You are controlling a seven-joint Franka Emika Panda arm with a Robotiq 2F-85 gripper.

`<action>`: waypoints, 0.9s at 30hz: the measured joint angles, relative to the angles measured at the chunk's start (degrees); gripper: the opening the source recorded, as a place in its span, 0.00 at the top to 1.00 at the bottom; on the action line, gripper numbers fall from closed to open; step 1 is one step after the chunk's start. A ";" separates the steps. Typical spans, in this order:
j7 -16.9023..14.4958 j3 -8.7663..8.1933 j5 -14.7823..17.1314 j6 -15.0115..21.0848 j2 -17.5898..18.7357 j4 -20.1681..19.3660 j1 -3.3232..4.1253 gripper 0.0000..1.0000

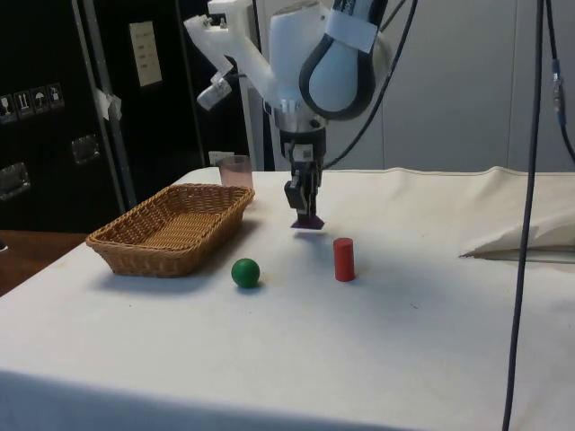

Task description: Pick up the triangular block and place it into the basket.

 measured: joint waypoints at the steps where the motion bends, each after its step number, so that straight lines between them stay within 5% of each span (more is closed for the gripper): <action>1: 0.00 -0.06 -0.06 -0.52 -0.57 0.00 0.00 0.66; 27: -0.34 -0.06 -0.52 -13.52 -11.12 4.24 0.17 0.66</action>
